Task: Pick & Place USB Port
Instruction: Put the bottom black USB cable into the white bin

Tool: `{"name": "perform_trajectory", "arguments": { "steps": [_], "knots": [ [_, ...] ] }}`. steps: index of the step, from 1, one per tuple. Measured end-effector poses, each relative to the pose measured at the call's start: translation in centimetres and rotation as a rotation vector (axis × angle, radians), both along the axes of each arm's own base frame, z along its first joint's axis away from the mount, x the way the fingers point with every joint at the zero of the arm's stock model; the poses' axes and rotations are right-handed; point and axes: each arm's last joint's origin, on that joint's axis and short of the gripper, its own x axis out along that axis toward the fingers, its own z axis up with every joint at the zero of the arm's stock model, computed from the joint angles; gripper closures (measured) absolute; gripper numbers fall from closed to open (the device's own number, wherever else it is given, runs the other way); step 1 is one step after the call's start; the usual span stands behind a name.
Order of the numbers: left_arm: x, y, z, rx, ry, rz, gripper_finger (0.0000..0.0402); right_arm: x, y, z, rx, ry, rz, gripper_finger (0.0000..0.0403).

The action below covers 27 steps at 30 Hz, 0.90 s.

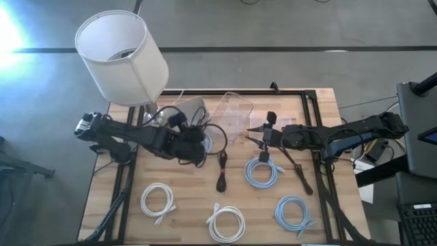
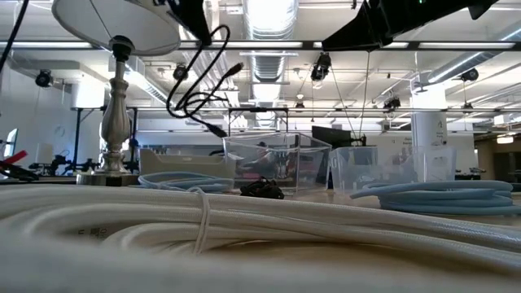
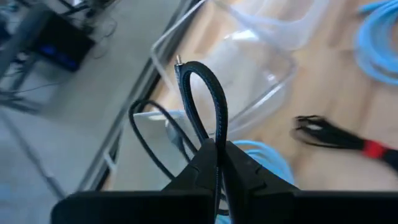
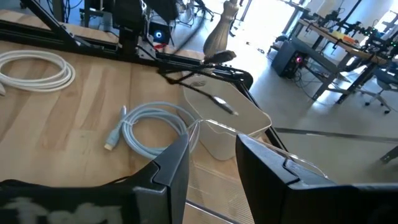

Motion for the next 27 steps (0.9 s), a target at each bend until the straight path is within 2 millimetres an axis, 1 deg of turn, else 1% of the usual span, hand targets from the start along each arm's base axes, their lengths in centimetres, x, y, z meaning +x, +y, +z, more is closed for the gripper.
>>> {"name": "perform_trajectory", "arguments": {
  "steps": [4,11,14,20,27],
  "knots": [
    [0.1,1.7,-1.3,0.059,0.059,0.056,0.0390,0.0,0.0,0.0,-0.001,0.001,0.001,0.0275],
    [-0.1,5.2,-4.0,0.097,0.143,0.174,0.0390,0.0,0.0,0.0,-0.004,0.002,0.002,0.0275],
    [-0.1,6.4,-5.4,0.101,0.170,0.187,0.0390,0.0,0.0,0.0,-0.004,0.002,0.002,0.0275],
    [0.0,7.6,-8.4,0.144,0.252,0.128,0.0390,0.0,0.0,0.0,-0.004,0.002,0.002,0.0275],
    [-0.8,8.3,-10.6,0.149,0.335,0.117,0.0390,0.0,0.0,0.0,-0.004,0.002,0.001,0.0275]
  ]
}}
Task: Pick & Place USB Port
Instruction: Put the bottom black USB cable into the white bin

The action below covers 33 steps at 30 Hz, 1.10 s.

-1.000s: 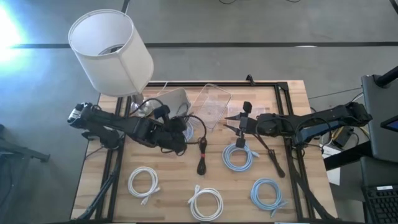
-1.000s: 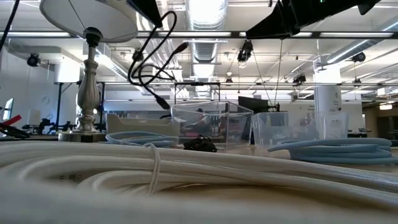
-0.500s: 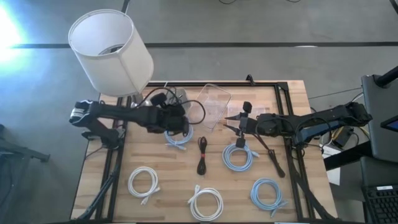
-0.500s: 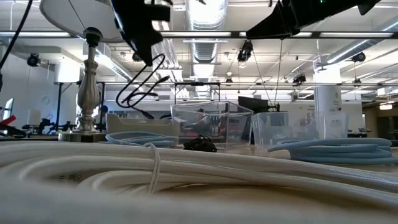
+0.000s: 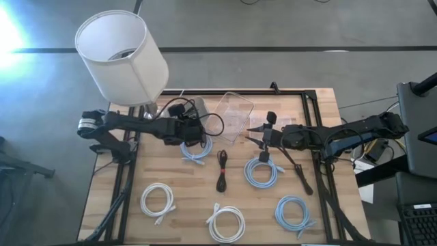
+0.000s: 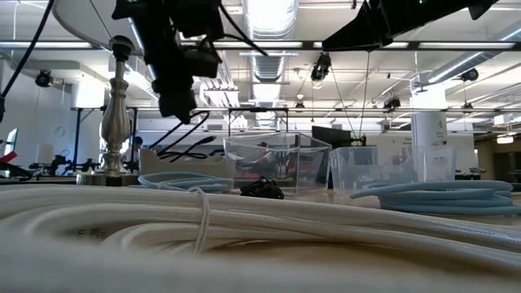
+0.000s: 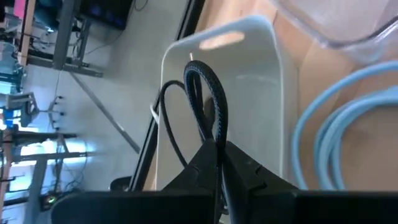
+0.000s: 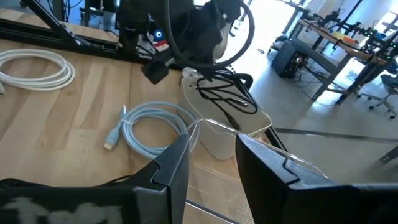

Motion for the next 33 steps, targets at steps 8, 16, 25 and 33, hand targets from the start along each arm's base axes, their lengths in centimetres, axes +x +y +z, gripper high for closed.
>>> {"name": "perform_trajectory", "arguments": {
  "steps": [8,16,25,33],
  "knots": [
    [-0.7,1.0,-2.0,-0.003,0.020,0.032,0.0390,0.0,0.0,0.0,0.000,0.000,0.000,0.0275],
    [-0.9,2.1,-3.9,-0.117,-0.058,0.034,0.0366,0.0,0.0,0.0,-0.010,0.003,0.003,0.0275],
    [-0.9,2.3,-4.0,-0.117,-0.065,0.048,0.0324,0.0,0.0,0.0,-0.017,0.005,0.005,0.0275],
    [-0.9,2.3,-4.0,-0.120,-0.086,0.062,0.0274,0.0,0.0,0.0,0.000,0.000,0.002,0.0275]
  ]
}}
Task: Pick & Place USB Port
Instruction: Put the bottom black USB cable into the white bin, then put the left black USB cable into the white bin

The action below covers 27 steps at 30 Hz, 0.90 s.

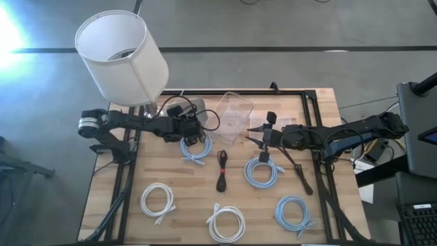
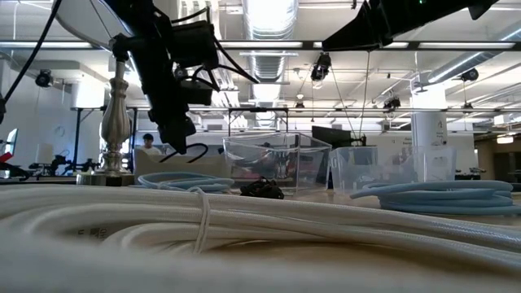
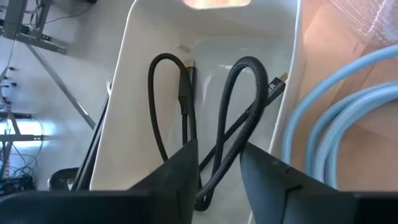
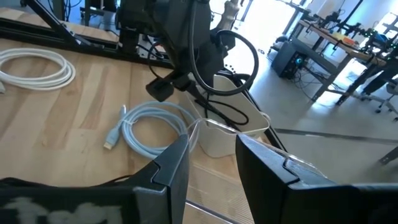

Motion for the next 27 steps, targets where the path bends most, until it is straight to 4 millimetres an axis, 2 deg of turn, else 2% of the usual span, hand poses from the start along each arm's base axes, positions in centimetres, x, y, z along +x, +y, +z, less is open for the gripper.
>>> {"name": "perform_trajectory", "arguments": {
  "steps": [4,12,20,27],
  "knots": [
    [0.1,-0.2,0.4,-0.048,-0.014,0.007,0.0231,0.0,0.0,0.0,0.011,0.002,0.000,0.0275],
    [0.6,-0.9,3.3,-0.053,0.030,-0.014,0.0173,-0.1,0.2,-0.5,0.058,0.038,0.057,0.0275],
    [1.4,-1.5,5.4,-0.085,-0.011,-0.041,0.0167,0.0,0.3,-0.7,0.127,0.037,0.049,0.0275],
    [2.2,-3.5,6.7,-0.201,-0.075,-0.144,0.0168,0.8,1.0,-2.1,0.192,0.097,0.066,0.0268]
  ]
}}
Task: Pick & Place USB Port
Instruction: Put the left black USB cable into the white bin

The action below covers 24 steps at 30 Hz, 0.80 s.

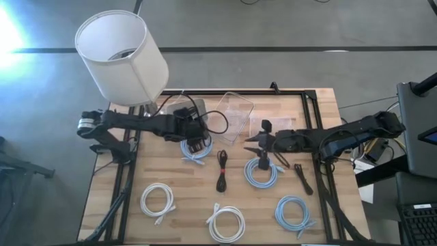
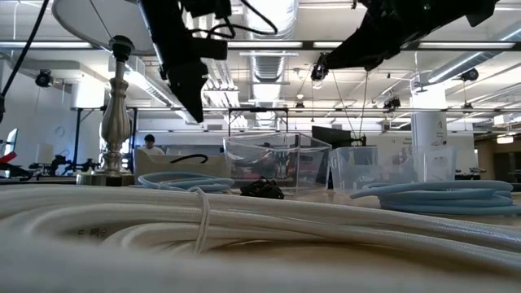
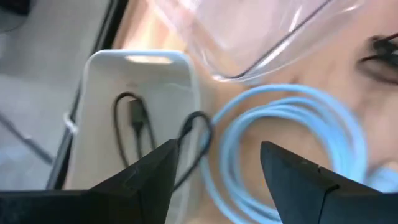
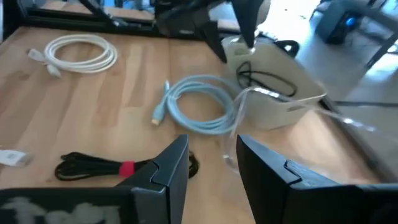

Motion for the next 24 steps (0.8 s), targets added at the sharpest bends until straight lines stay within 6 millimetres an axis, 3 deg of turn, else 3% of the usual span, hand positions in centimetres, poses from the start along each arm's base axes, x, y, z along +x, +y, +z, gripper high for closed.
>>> {"name": "perform_trajectory", "arguments": {
  "steps": [7,16,24],
  "knots": [
    [-0.2,-2.3,1.7,0.002,-0.098,-0.066,0.0168,0.3,0.1,-0.9,0.127,0.023,-0.060,0.0254],
    [-2.1,-4.8,4.3,-0.001,-0.194,-0.171,0.0168,-0.8,0.4,-2.3,0.292,0.165,-0.194,0.0254],
    [-2.8,-6.1,5.6,-0.033,-0.301,-0.198,0.0168,-0.4,0.8,-4.1,0.363,0.228,-0.300,0.0259]
  ]
}}
